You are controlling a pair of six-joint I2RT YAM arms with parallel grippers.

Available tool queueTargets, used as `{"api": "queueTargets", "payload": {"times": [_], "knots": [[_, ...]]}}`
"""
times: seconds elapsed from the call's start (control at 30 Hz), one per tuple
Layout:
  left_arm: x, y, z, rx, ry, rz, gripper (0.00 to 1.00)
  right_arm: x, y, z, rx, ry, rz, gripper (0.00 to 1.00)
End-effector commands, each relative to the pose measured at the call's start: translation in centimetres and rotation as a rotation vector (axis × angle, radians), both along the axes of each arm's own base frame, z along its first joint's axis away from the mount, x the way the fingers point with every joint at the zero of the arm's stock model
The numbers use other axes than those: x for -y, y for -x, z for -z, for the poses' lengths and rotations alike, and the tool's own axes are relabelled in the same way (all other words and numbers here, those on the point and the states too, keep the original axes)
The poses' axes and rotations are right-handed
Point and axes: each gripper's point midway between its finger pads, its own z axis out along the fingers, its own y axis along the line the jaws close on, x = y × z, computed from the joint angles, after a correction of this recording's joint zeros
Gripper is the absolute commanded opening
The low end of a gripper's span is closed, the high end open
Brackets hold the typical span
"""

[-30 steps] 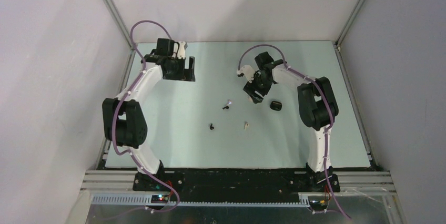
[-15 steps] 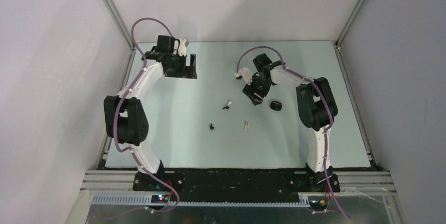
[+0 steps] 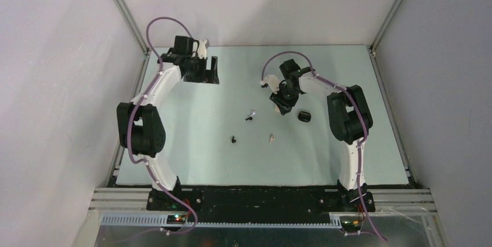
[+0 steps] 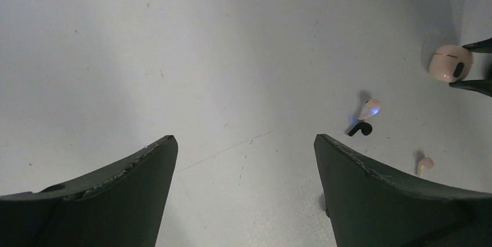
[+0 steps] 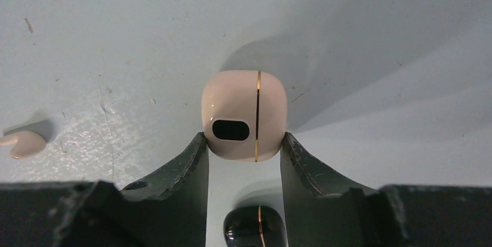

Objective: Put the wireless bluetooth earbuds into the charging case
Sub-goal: Pick up the charging case at the center of the board.

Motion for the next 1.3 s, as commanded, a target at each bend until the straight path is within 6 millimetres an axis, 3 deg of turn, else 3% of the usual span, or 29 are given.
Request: {"api": "queueTargets", "payload": {"times": [0.0, 0.13, 0.37, 0.53, 0.67, 0.8, 1.03, 1.27], "knots": [[0.9, -1.5, -2.7, 0.074, 0.044, 0.038, 0.95, -0.9, -0.6, -1.4, 0.036, -0.029, -0.003, 0.25], [2.2, -2.3, -5.1, 0.119, 0.108, 0.076, 0.96, -2.5, -2.2, -5.6, 0.134, -0.115, 0.022, 0.24], [5.3, -4.4, -12.6, 0.266, 0.258, 0.169, 0.99, -7.0, -6.6, -18.5, 0.510, -0.375, 0.049, 0.21], [8.2, -4.0, -16.3, 0.323, 0.382, 0.328, 0.90, -10.3, -7.6, -24.9, 0.638, -0.525, 0.040, 0.21], [10.4, -3.1, -17.4, 0.318, 0.466, 0.436, 0.81, -12.3, -7.9, -27.1, 0.693, -0.597, 0.017, 0.20], [12.1, -1.7, -16.2, 0.256, 0.519, 0.495, 0.71, -13.9, -8.0, -28.9, 0.731, -0.670, -0.013, 0.20], [12.8, -1.7, -15.3, 0.236, 0.521, 0.505, 0.62, -15.3, -7.6, -29.6, 0.733, -0.712, -0.057, 0.19], [14.0, -1.6, -14.5, 0.231, 0.542, 0.544, 0.55, -16.2, -6.8, -29.1, 0.704, -0.711, -0.094, 0.19]]}}
